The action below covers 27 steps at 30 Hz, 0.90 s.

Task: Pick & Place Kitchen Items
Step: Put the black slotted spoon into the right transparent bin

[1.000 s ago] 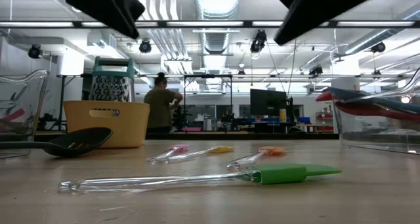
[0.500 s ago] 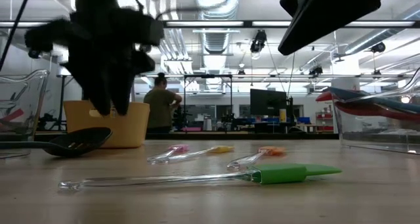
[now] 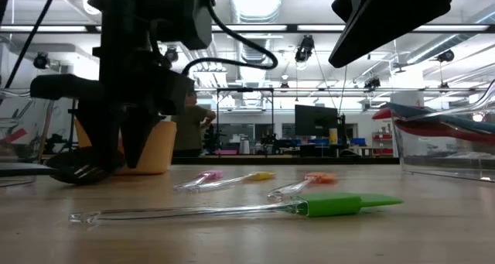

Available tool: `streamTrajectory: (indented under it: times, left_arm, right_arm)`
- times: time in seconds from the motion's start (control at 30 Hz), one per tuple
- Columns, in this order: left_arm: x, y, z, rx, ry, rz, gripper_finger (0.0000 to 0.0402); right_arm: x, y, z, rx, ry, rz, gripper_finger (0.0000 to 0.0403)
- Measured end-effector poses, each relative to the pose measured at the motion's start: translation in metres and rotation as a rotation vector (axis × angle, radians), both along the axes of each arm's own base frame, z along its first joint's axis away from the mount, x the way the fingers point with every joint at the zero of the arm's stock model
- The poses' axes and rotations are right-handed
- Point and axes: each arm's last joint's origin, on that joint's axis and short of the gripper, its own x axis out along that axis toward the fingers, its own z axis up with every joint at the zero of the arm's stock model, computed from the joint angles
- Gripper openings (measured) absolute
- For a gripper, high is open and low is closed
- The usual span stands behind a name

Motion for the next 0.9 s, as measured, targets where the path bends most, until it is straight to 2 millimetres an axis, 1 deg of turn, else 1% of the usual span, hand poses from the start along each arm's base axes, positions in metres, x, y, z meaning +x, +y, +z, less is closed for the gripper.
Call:
streamTrajectory:
  times: [0.2, 0.33, 0.47, 0.63, 0.67, 0.9]
  left_arm:
    - [0.0, 0.0, -0.003, 0.019, 0.079, -0.007, 0.0164]
    - [0.001, 0.0, -0.002, 0.028, 0.141, -0.007, 0.0143]
    - [0.004, 0.0, 0.001, 0.019, 0.131, -0.005, 0.0102]
    - [0.008, -0.001, 0.005, 0.013, 0.105, -0.022, 0.0026]
    - [0.009, -0.001, 0.006, 0.012, 0.1, -0.025, 0.0015]
    - [0.015, -0.003, 0.014, 0.004, 0.056, -0.038, 0.0006]
  right_arm:
    - [0.0, 0.0, 0.0, -0.001, -0.003, 0.006, 0.0008]
    - [0.0, 0.0, 0.0, -0.001, -0.004, 0.007, 0.0008]
    - [0.001, 0.0, 0.0, -0.001, -0.005, 0.008, 0.0008]
    - [0.001, 0.0, 0.0, -0.001, -0.007, 0.008, 0.0008]
    - [0.001, 0.0, 0.0, -0.001, -0.007, 0.008, 0.0008]
    - [0.001, 0.0, 0.0, -0.002, -0.007, 0.007, 0.0008]
